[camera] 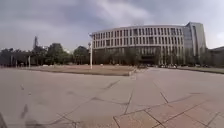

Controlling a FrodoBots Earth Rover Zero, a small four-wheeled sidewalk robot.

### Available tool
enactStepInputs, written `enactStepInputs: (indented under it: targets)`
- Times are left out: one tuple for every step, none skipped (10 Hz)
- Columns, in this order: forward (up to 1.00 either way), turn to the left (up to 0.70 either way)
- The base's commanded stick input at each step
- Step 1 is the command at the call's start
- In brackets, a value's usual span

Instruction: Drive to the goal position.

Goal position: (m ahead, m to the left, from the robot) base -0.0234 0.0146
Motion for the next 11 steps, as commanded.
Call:
enactStepInputs:
  targets:
    - [1.0, 0.0]
    - [1.0, 0.0]
    - [1.0, 0.0]
    - [1.0, -0.1]
    - [1.0, -0.33]
    - [1.0, -0.33]
    - [1.0, -0.34]
    - [1.0, -0.34]
    - [1.0, -0.34]
    - [1.0, -0.34]
    - [1.0, -0.34]
